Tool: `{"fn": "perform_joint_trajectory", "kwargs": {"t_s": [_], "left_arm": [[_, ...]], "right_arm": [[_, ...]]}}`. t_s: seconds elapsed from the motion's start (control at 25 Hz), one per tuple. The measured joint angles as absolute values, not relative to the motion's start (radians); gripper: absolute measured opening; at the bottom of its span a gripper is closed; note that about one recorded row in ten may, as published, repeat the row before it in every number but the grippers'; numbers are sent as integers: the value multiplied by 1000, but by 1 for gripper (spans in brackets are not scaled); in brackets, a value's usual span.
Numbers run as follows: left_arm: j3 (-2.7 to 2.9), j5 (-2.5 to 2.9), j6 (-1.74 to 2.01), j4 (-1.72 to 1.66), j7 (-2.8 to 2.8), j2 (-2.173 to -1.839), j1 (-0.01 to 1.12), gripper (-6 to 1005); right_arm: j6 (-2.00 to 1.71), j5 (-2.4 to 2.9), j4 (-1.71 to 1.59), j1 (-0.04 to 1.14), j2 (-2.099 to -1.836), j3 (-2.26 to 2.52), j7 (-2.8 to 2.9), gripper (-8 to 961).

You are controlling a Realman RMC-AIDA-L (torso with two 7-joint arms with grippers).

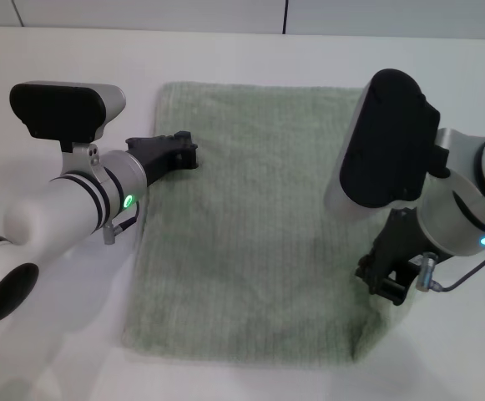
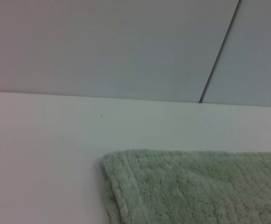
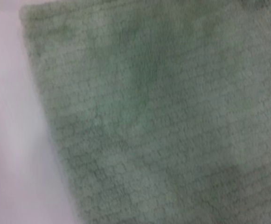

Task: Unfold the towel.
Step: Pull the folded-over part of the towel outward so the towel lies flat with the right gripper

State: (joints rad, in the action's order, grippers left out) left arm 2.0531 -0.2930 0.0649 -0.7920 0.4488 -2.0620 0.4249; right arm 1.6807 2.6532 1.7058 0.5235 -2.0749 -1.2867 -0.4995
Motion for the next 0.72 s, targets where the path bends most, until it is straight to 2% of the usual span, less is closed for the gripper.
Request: {"fn": "perform_joint_trajectory", "kwargs": {"t_s": [0.72], "left_arm": [[2052, -293, 60, -799, 448, -2062, 432, -1]], "right_arm": [[1764, 2739, 1752, 481, -2077, -1232, -416, 24]]}}
